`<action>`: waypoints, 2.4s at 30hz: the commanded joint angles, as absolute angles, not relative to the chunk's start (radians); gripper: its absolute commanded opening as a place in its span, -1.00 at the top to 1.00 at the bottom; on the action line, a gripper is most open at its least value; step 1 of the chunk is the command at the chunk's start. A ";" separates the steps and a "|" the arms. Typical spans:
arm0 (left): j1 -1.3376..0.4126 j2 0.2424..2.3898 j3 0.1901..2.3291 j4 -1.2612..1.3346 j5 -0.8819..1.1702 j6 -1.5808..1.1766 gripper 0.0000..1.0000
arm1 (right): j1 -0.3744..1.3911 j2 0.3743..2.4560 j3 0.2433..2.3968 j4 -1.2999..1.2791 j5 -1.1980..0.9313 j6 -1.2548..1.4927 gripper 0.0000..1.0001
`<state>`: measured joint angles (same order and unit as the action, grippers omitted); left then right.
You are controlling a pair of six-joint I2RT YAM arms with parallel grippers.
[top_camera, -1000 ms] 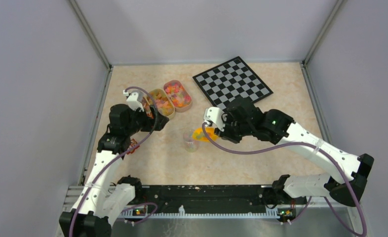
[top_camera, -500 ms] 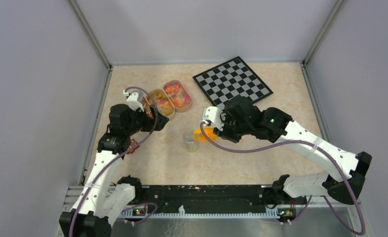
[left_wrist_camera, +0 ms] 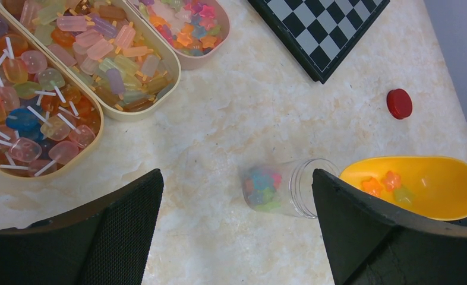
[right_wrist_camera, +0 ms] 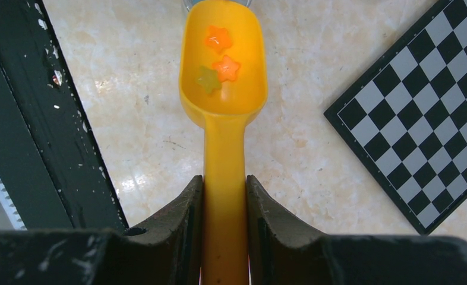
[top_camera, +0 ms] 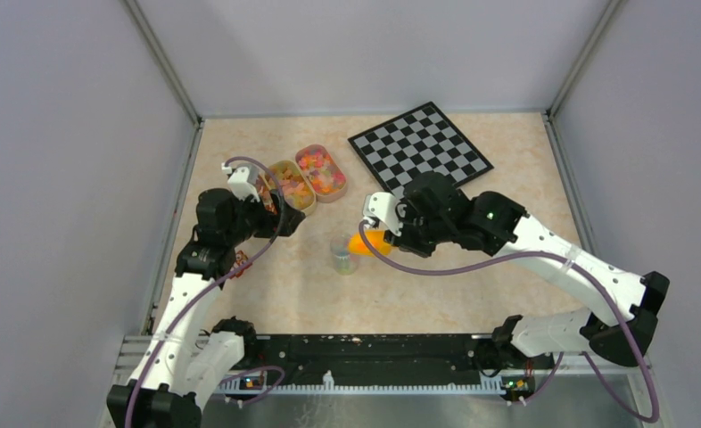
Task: Pack the candies
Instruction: Place the fake candies in the packing bottle, then scoop the fake candies from the storage box.
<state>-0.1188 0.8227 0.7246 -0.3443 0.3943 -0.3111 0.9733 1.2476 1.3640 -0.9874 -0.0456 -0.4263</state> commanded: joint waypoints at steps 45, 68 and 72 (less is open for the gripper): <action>-0.127 0.804 0.724 -0.316 0.392 -0.293 -0.97 | 1.045 1.374 1.593 -1.123 0.048 -0.444 1.00; -0.132 0.834 0.744 -0.330 0.234 -0.365 -0.97 | 1.048 1.087 1.258 -0.599 0.098 -0.655 1.00; -0.131 0.869 0.758 -0.293 0.170 -0.469 -0.97 | 1.011 1.244 1.379 -0.599 0.127 -0.588 1.00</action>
<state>-0.1299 0.8402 0.7246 -0.3618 0.2516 -0.3630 1.0355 1.1046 1.2564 -0.7010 0.0624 -0.6537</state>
